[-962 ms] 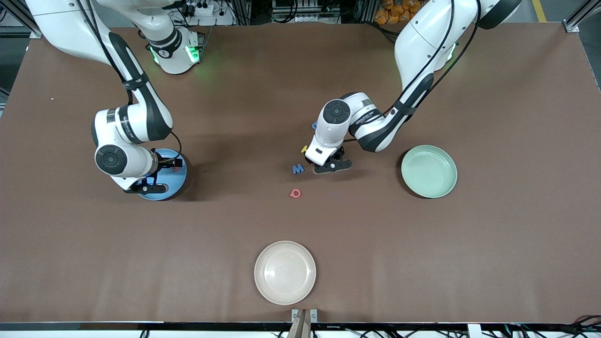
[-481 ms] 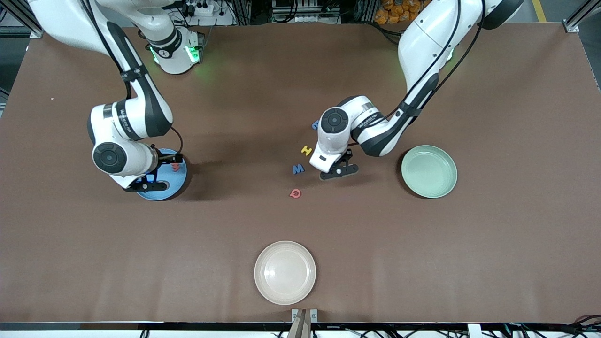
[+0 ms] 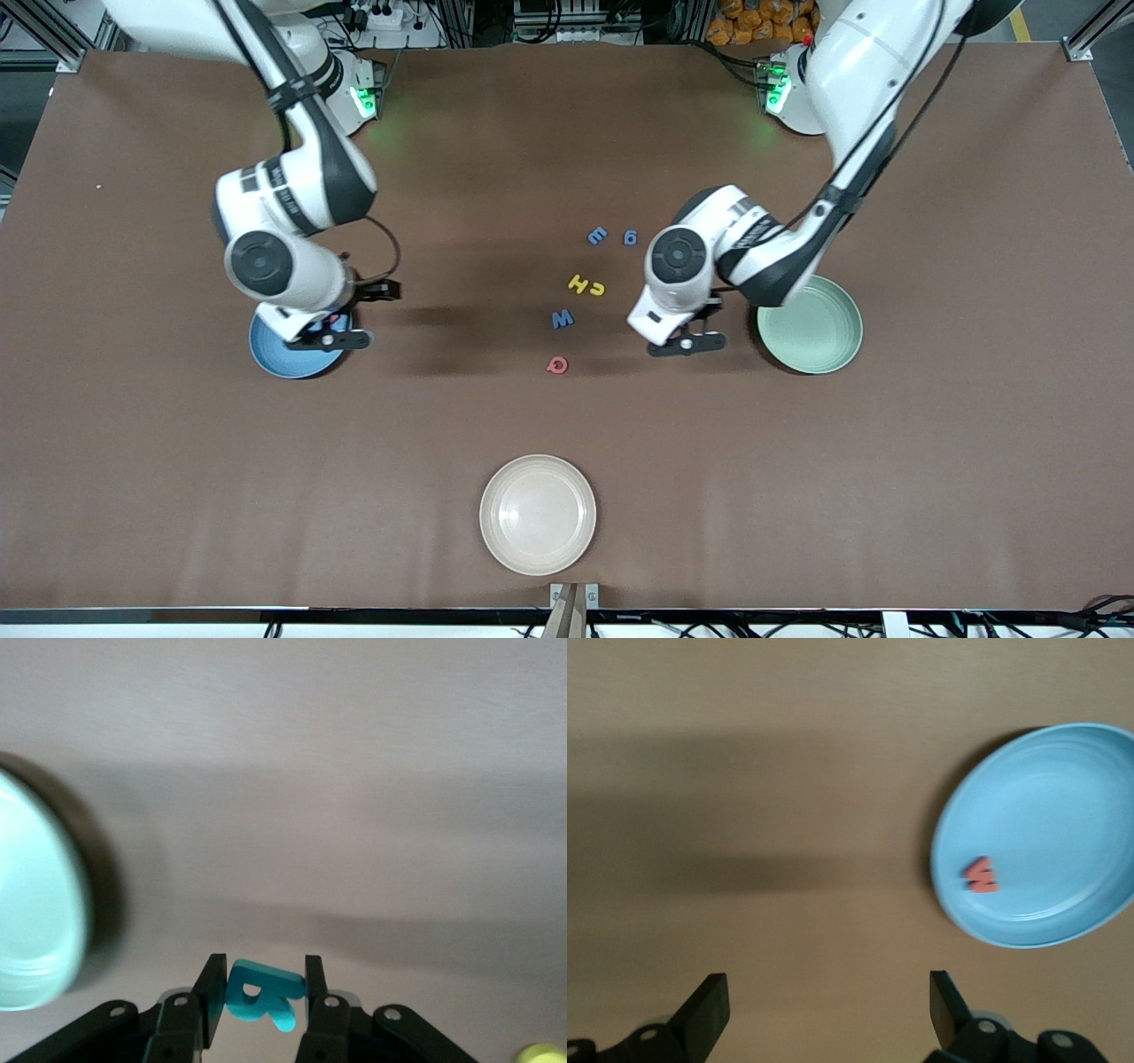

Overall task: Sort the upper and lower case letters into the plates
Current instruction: 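Drop the cyan R into the green plate while the right gripper reaches the letters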

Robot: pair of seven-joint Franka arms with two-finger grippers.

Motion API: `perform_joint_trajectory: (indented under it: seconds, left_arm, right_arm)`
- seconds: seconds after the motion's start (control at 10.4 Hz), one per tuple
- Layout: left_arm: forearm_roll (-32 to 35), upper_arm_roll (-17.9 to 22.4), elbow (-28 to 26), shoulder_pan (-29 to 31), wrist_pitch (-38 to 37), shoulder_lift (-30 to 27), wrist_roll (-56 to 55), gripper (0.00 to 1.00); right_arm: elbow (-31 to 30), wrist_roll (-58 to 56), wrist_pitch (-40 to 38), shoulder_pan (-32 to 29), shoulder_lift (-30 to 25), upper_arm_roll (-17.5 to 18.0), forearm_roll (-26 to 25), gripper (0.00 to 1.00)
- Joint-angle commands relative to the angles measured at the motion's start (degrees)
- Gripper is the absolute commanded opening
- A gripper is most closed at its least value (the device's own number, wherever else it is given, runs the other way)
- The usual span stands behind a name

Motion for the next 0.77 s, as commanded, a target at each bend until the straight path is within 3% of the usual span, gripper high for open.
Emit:
perform_joint_trajectory:
  seconds: [0.0,0.19,0.38,0.67]
  left_arm:
    - [-1.53,-1.25,-5.14,6.28,-1.78,-4.77,9.3,0.32]
    - [-1.0,-1.25,-10.15,12.08,-0.29,-8.02,17.48,0.33]
    - [-1.0,-1.25,-16.39,20.78,7.33,-10.14,28.71,0.33]
    - [0.23,-1.16,-23.26,27.84,17.89,-10.24,34.56,0.4]
  right_arm:
    - [1.5,7.6,4.47,3.32,1.97,2.27,0.53,1.0]
    - [1.67,13.4,9.48,8.23,3.37,2.55,-0.25,1.0]
    - [2.72,20.34,13.89,12.81,5.65,2.55,-2.18,1.0]
    - [6.58,32.71,15.22,18.79,11.53,2.63,-4.82,1.0]
